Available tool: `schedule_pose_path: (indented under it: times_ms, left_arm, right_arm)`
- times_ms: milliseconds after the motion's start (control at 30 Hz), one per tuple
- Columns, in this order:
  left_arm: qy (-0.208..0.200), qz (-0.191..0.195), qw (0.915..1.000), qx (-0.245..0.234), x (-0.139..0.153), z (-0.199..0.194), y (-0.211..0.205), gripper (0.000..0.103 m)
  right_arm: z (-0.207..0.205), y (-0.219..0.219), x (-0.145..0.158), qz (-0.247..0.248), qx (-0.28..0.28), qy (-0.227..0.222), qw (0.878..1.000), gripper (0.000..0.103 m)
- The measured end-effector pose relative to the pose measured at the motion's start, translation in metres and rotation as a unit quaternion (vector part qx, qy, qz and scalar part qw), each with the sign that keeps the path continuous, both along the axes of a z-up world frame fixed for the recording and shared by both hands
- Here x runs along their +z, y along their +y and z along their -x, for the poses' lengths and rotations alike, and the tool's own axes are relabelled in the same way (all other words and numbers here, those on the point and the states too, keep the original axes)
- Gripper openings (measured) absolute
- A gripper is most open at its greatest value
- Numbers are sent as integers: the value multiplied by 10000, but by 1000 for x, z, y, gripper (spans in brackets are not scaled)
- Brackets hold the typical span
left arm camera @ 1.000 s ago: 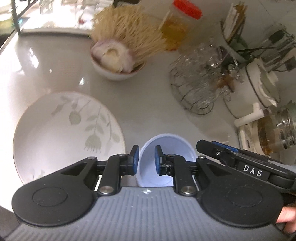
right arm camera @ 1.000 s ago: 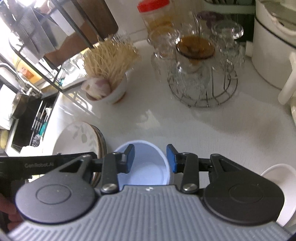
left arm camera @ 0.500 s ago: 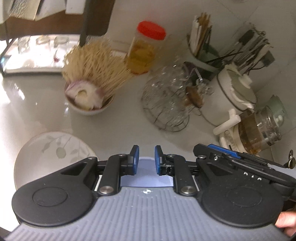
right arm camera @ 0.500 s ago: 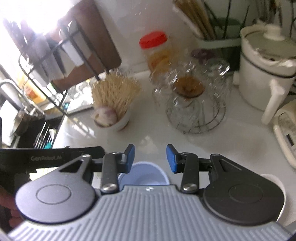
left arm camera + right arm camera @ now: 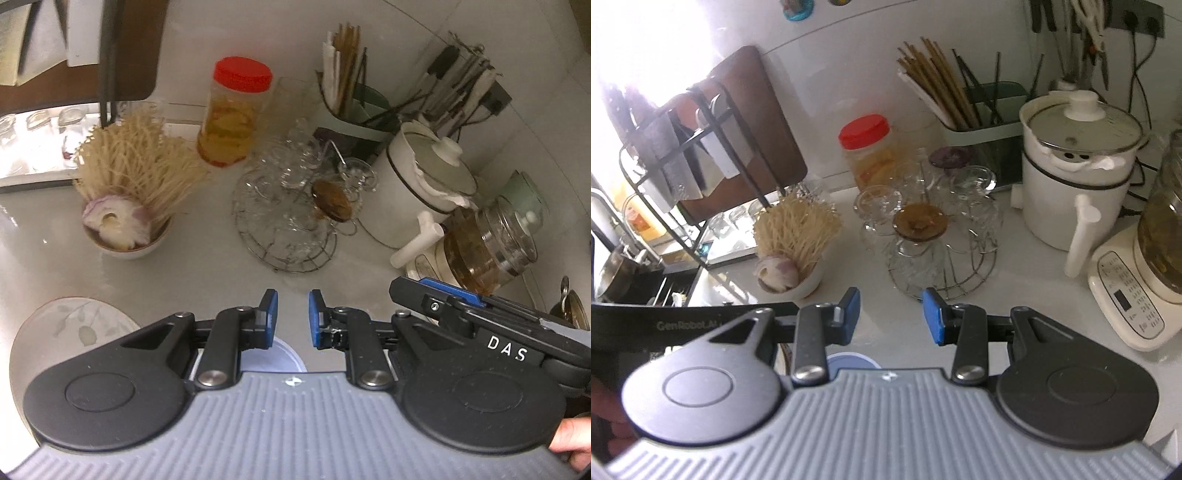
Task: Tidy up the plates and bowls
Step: 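Move both open grippers toward the white ceramic bowl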
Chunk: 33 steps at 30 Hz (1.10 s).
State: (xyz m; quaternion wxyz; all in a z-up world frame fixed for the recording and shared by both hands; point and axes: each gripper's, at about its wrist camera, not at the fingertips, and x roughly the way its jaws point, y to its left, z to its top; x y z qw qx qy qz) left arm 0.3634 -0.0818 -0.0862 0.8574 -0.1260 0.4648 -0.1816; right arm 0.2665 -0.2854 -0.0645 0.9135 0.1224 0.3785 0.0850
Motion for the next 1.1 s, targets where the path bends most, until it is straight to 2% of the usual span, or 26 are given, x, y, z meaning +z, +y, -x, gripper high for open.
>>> schedule_pose_path:
  times_ms: [267,533,767,1000,1100]
  left_arm:
    - [81,34,9986,-515,-6,-13,-33,19]
    - [24,54,9938,-1111,-9,-17,-76,22]
    - [59,75,9861,-1660,-11,-15,-115,32]
    - [274,95,9794,-1999,-22,-14,-140,33]
    - [366,14,9742,-2228,-29,-12,-153,37]
  right_arm:
    - [18,-30,-2,22,-627,36,9980,41]
    - [39,-60,-2,118,-1201,42,9927,41]
    - [57,-86,-8,39,-1721,157,9849,41]
    - [80,-101,-15,116,-2190,282,9752,41]
    - [90,-110,-23,19,-2457,410,9685,41]
